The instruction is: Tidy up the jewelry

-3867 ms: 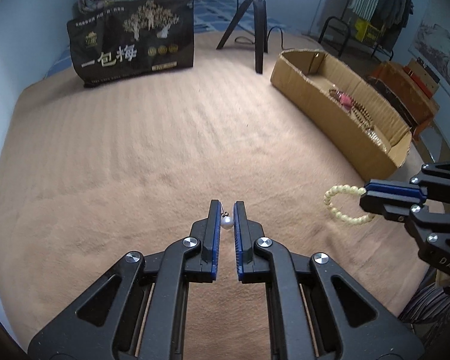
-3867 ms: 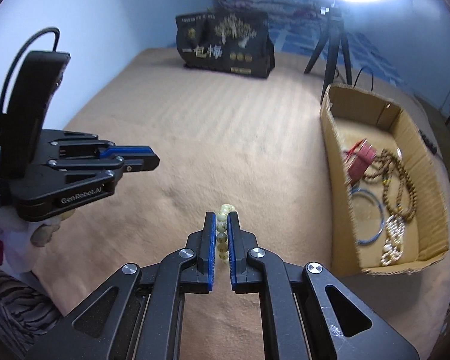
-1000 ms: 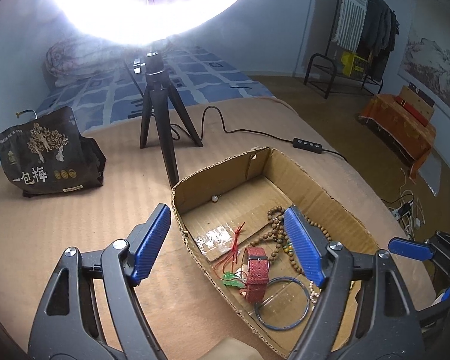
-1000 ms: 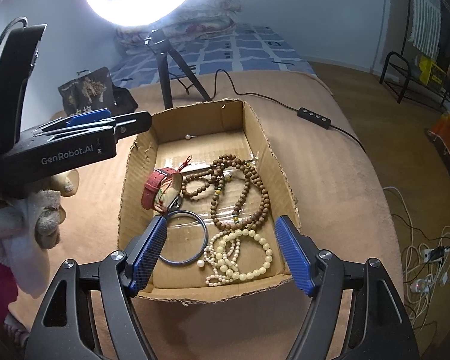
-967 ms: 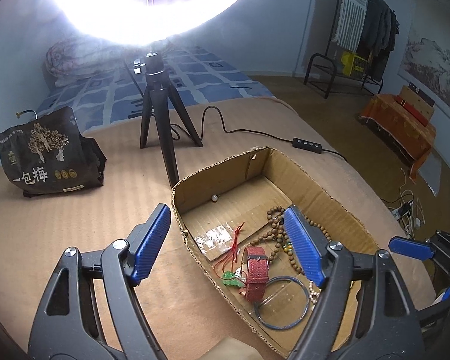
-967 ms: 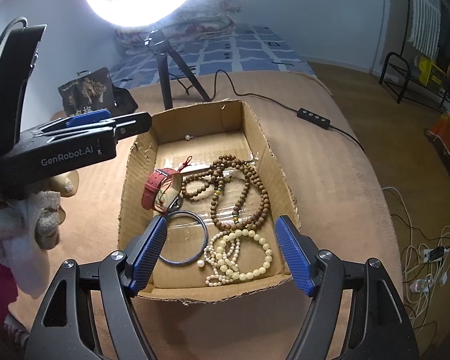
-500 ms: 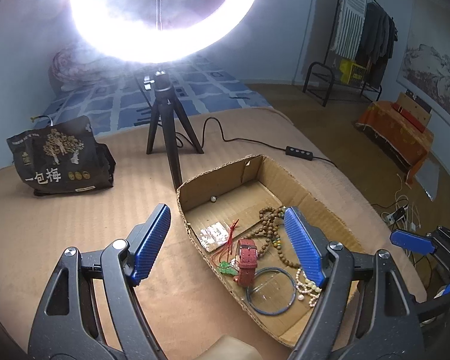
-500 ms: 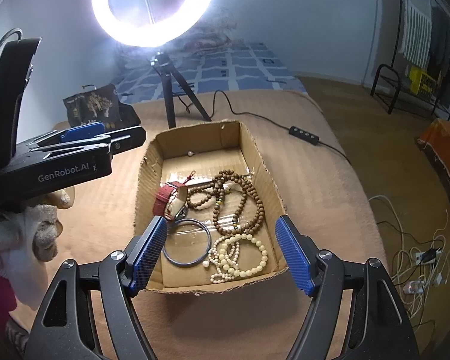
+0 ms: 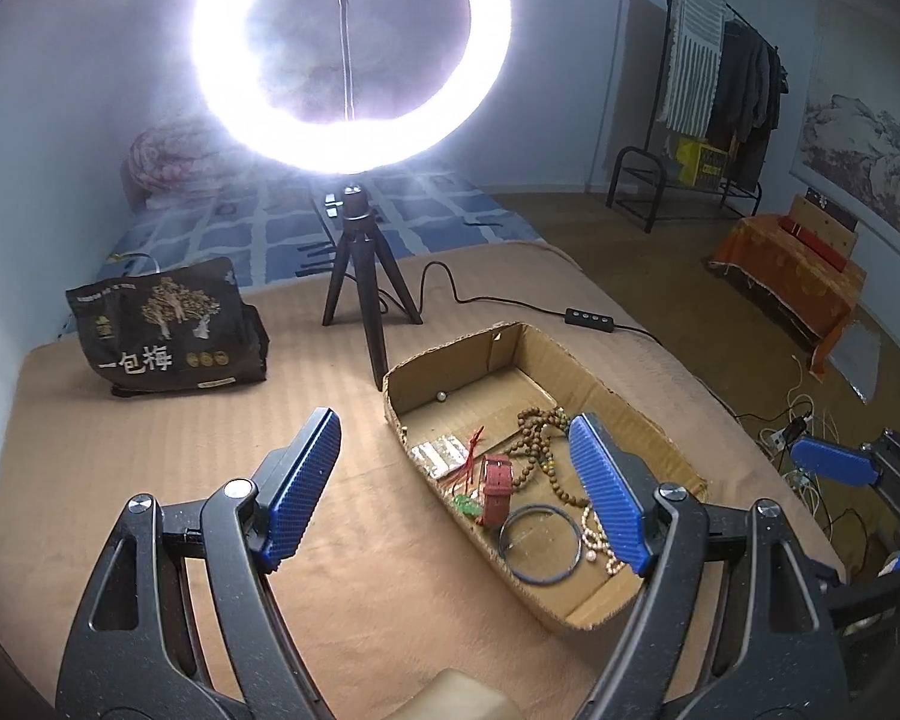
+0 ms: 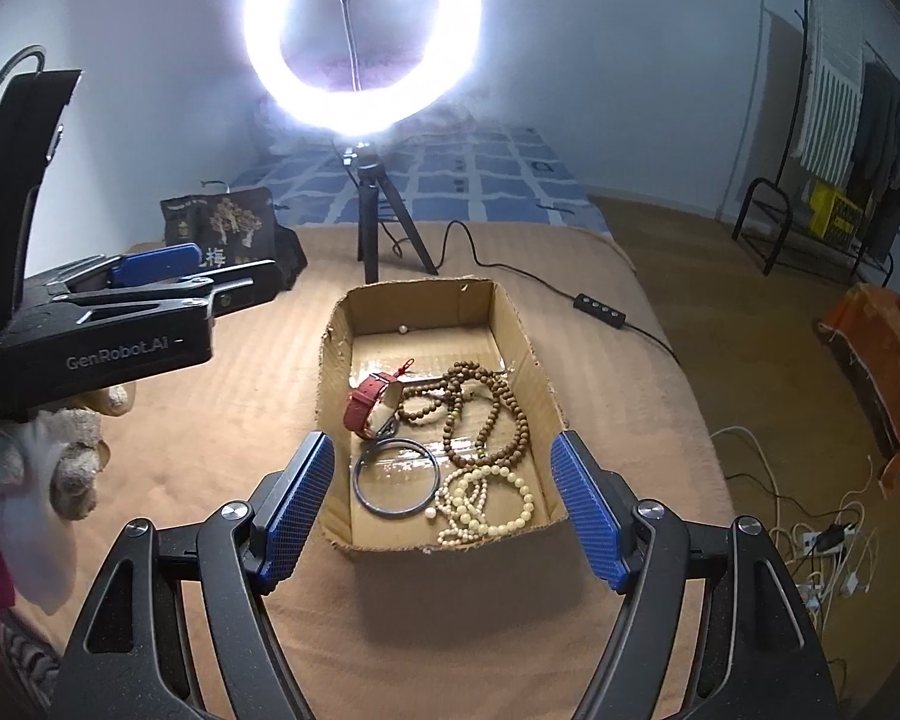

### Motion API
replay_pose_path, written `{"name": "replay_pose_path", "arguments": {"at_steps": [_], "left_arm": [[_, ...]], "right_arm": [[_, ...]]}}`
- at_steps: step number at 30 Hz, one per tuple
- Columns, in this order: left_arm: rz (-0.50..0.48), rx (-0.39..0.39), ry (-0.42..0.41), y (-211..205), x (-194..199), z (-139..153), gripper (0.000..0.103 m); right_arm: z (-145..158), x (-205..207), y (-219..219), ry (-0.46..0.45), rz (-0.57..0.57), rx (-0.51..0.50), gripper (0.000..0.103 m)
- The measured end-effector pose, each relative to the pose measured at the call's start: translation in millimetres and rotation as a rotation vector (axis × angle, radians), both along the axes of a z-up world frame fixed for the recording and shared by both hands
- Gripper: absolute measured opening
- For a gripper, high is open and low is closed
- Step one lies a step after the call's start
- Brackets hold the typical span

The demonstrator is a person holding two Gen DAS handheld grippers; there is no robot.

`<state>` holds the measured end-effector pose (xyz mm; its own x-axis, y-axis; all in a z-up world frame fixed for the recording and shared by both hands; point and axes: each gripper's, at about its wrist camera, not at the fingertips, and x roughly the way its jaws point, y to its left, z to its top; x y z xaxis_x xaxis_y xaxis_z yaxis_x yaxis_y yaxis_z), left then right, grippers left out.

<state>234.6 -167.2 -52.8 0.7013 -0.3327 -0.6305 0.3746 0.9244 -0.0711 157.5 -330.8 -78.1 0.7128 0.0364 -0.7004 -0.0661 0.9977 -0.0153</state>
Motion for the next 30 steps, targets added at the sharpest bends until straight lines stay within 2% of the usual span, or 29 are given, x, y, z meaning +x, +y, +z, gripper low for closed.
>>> {"name": "replay_pose_path", "arguments": {"at_steps": [6, 16, 20, 23, 30], "left_arm": [[0.000, -0.002, -0.032, 12.2, -29.5, 14.6, 0.088], [-0.019, -0.010, -0.067, 30.5, -90.0, 34.7, 0.090], [-0.026, -0.019, -0.084, 37.0, -110.0, 39.4, 0.099], [-0.029, -0.014, -0.102, 40.4, -123.8, 41.8, 0.099], [-0.030, 0.024, -0.098, 42.8, -148.3, 40.7, 0.100]], "right_arm": [[9.1, -18.6, 6.4, -0.026, 0.005, -0.015, 0.075], [21.2, -51.2, 13.5, -0.068, 0.011, -0.015, 0.075], [24.3, -63.3, 12.1, -0.084, -0.001, -0.005, 0.075], [25.4, -69.8, 9.3, -0.099, -0.016, -0.005, 0.080], [27.3, -71.5, 0.2, -0.109, -0.049, 0.011, 0.080]]}}
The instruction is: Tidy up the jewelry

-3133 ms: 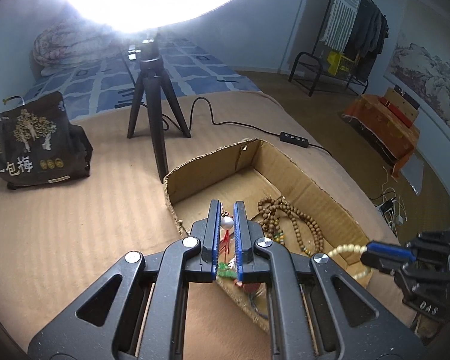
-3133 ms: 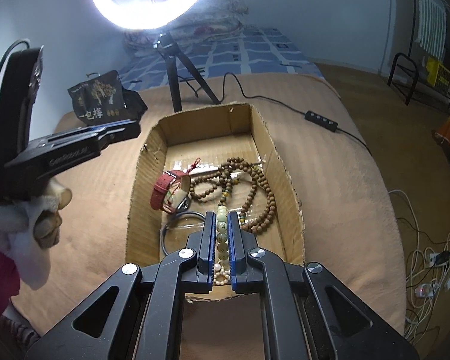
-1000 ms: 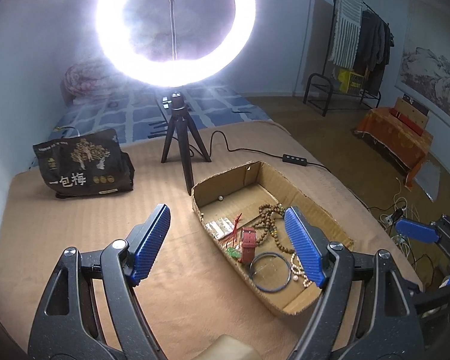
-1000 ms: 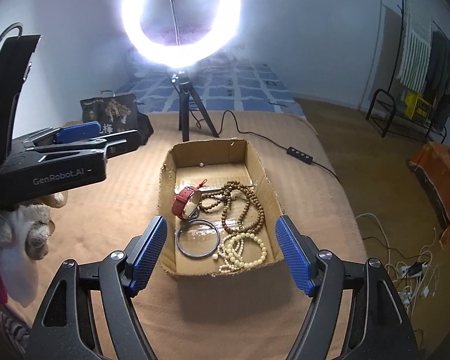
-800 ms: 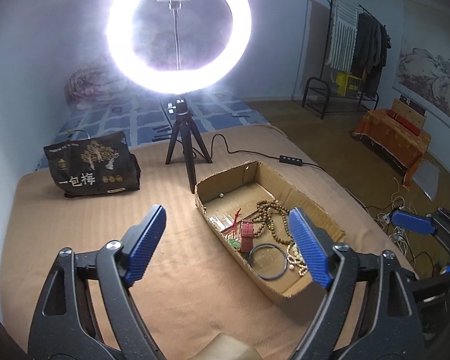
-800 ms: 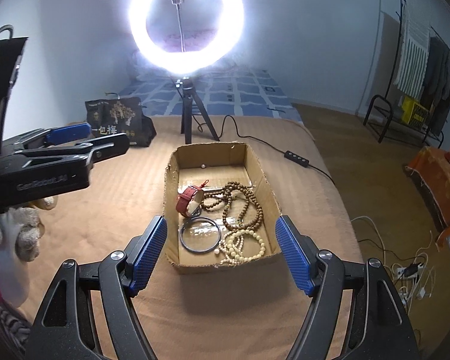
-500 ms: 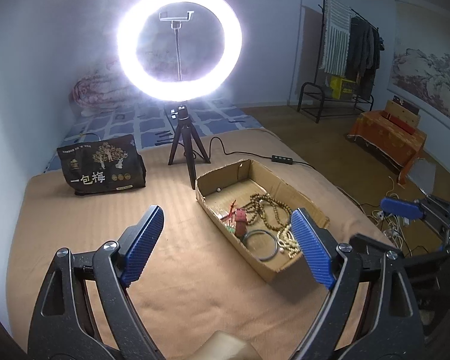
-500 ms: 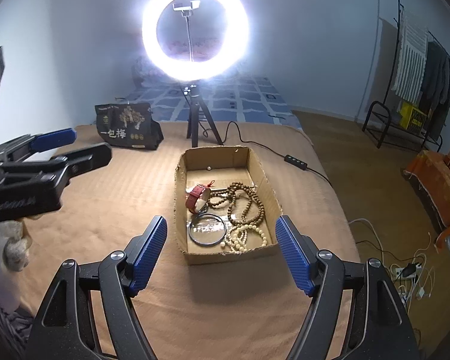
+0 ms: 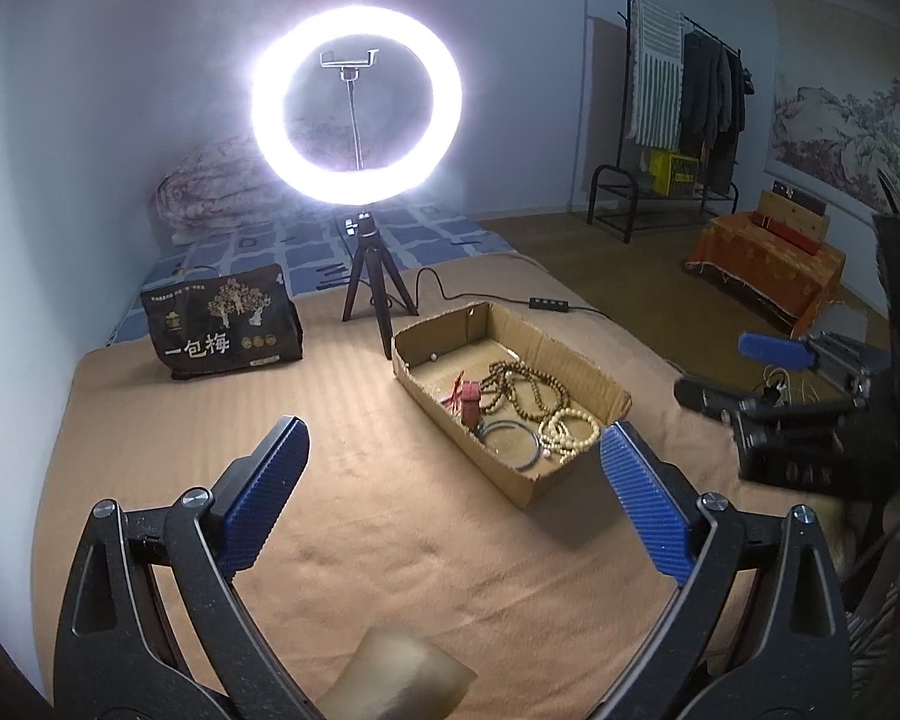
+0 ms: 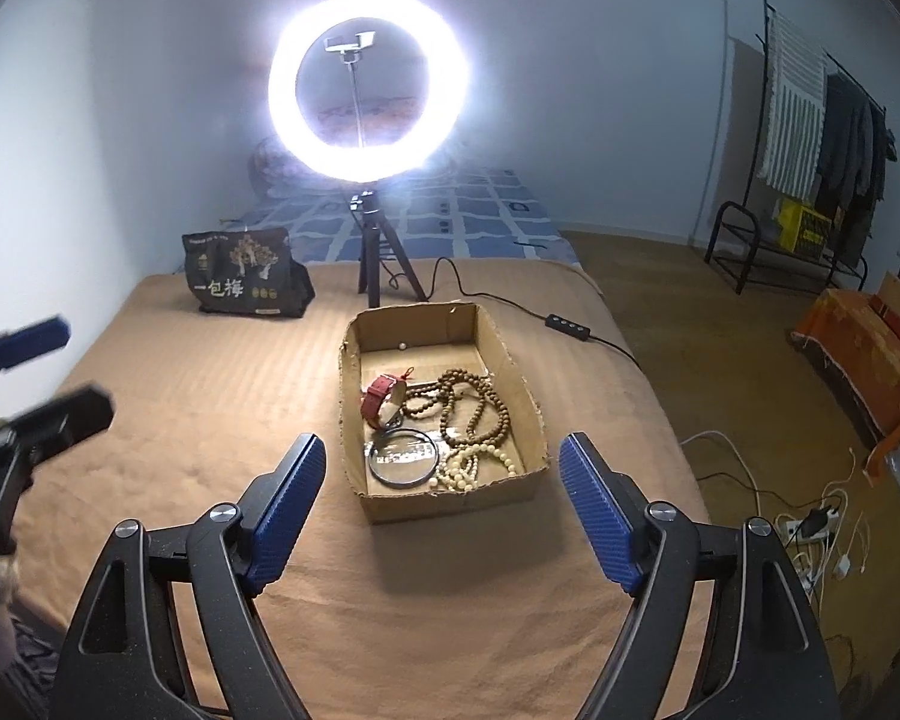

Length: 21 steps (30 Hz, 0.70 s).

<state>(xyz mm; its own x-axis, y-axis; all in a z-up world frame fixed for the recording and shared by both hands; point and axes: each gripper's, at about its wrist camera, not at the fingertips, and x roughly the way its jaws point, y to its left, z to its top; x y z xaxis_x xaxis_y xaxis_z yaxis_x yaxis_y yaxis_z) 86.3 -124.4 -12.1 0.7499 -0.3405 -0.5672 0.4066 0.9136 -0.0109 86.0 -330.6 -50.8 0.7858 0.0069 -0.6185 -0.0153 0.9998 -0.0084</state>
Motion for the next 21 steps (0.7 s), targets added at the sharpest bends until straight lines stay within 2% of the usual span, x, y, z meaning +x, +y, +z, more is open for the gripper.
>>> {"name": "replay_pose_path", "arguments": {"at_steps": [10, 21], "left_arm": [[0.011, 0.041, -0.001, 2.7, -18.7, -6.0, 0.103], [0.021, 0.066, 0.013, -0.6, -18.9, -9.7, 0.103]], "right_arm": [[-3.2, 2.0, -5.8, -0.003, -0.047, 0.049, 0.080], [-5.7, 6.5, 2.9, 0.011, -0.032, 0.032, 0.080]]}}
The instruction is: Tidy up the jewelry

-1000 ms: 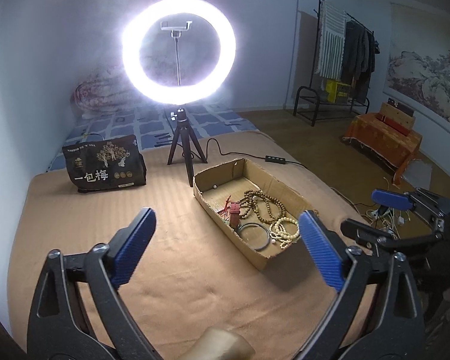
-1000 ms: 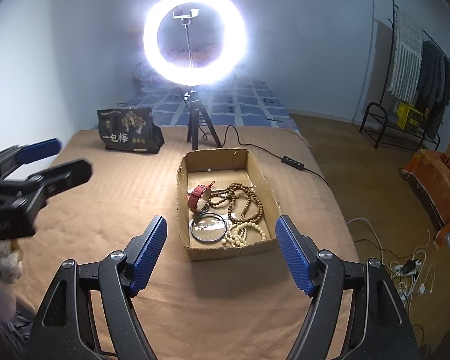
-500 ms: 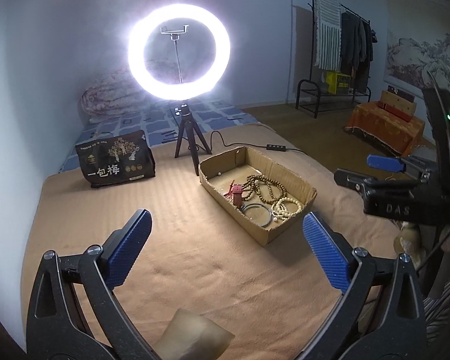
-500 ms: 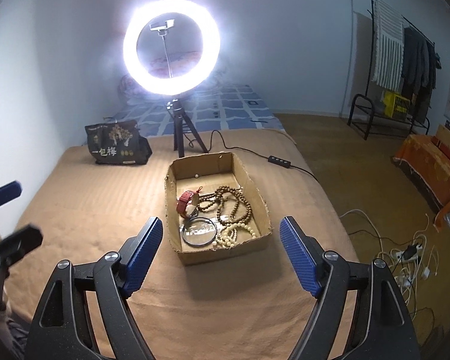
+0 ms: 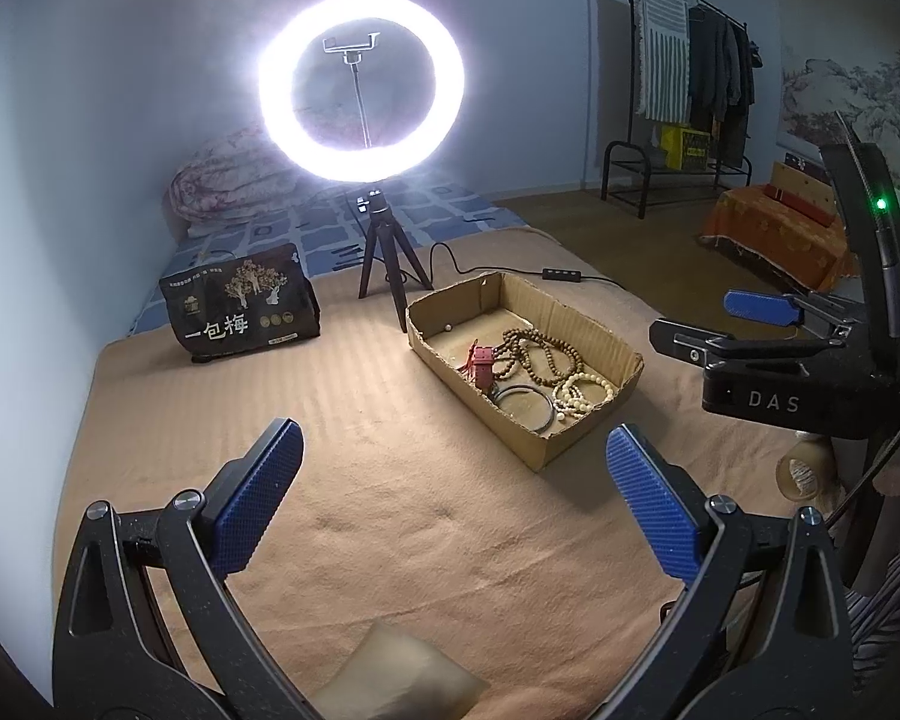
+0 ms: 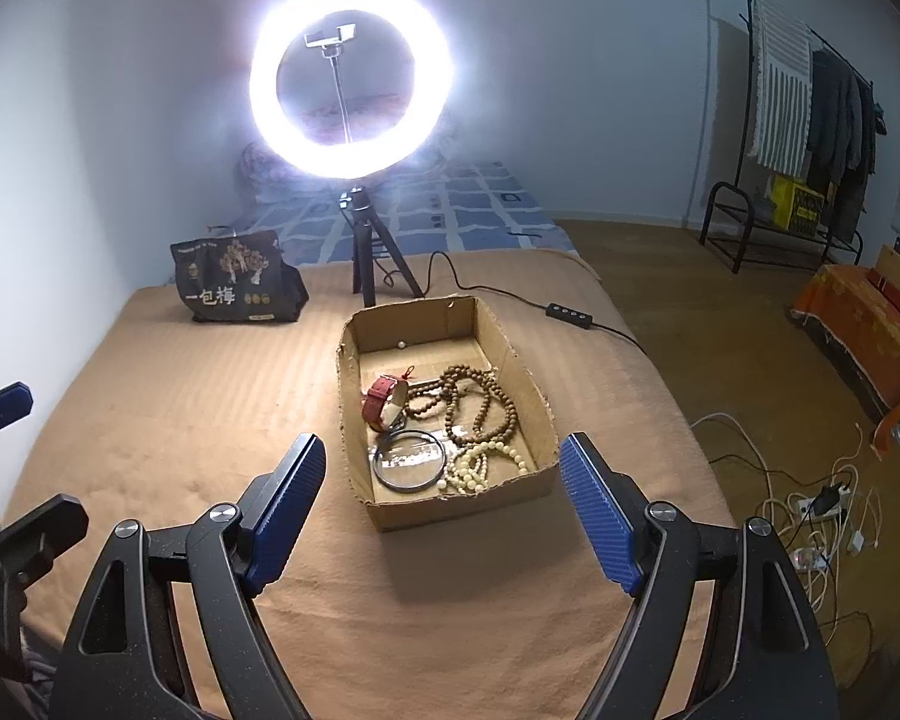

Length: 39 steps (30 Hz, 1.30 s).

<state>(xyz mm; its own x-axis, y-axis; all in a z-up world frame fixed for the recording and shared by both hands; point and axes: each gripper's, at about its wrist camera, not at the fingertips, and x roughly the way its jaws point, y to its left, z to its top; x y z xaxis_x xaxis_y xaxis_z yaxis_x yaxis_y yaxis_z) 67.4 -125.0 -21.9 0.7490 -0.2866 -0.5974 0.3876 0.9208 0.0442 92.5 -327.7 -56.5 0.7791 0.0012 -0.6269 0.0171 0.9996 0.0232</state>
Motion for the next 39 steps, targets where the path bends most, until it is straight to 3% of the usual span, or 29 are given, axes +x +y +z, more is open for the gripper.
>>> {"name": "replay_pose_path", "arguments": {"at_steps": [39], "left_arm": [[0.017, 0.026, -0.041, -1.6, -5.4, -0.1, 0.103]], "right_arm": [[-1.2, -0.1, -9.5, 0.007, -0.035, 0.009, 0.081]]}}
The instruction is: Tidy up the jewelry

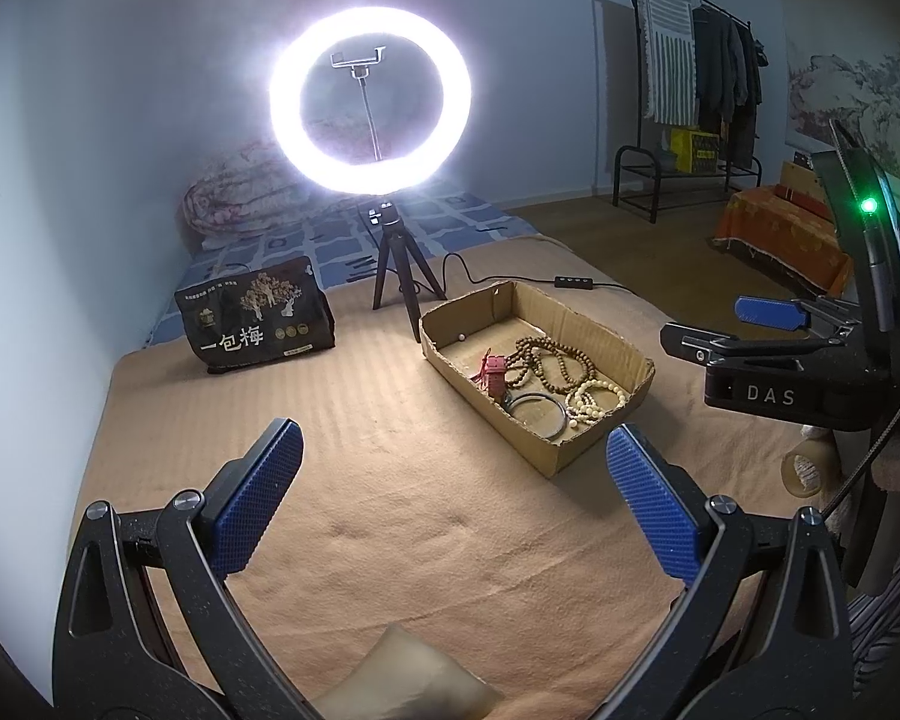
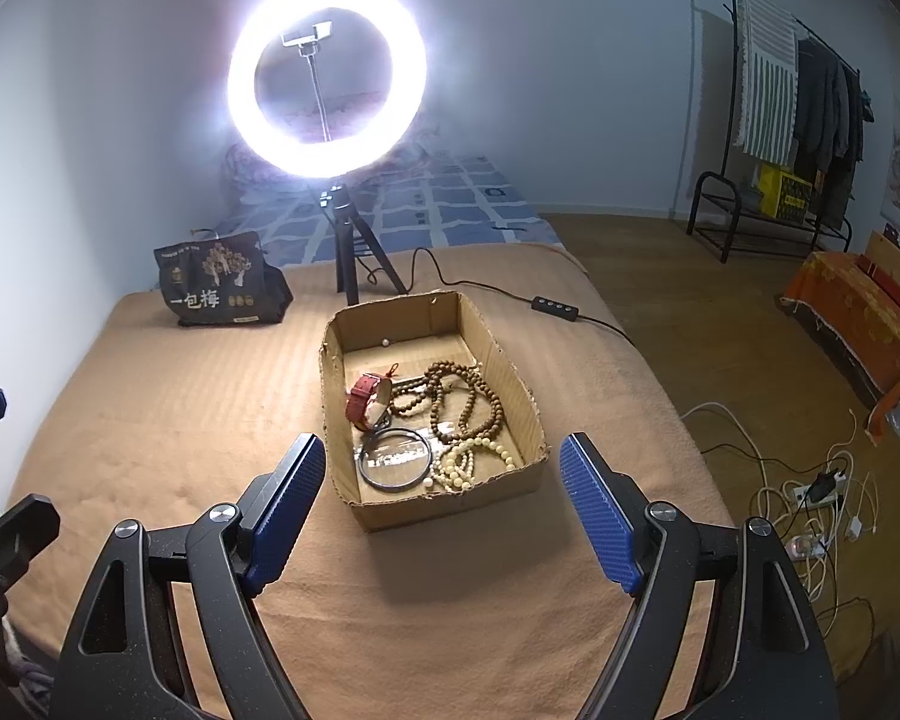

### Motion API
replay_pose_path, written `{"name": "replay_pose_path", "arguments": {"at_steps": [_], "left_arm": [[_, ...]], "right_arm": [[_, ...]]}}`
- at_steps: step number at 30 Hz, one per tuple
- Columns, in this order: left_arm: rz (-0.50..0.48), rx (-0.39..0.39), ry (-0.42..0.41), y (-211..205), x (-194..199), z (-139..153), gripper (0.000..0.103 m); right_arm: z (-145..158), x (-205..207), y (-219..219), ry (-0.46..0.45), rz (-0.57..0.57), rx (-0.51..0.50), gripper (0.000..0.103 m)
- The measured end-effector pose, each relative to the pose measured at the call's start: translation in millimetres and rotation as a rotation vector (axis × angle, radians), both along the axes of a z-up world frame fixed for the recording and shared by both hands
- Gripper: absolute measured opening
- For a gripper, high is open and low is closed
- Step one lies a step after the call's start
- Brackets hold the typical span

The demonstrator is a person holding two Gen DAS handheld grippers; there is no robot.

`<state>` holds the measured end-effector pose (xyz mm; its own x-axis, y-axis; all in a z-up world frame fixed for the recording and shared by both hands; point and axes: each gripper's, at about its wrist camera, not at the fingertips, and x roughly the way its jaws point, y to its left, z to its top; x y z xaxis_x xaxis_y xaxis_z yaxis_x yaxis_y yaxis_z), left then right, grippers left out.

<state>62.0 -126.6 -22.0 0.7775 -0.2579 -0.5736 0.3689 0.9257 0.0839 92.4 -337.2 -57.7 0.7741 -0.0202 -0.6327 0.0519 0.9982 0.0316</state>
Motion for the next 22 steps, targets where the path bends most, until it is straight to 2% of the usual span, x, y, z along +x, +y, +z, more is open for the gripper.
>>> {"name": "replay_pose_path", "arguments": {"at_steps": [22], "left_arm": [[0.026, 0.000, -0.032, 1.8, -0.3, 1.6, 0.103]], "right_arm": [[-3.2, 0.9, 5.8, 0.017, 0.023, -0.010, 0.081]]}}
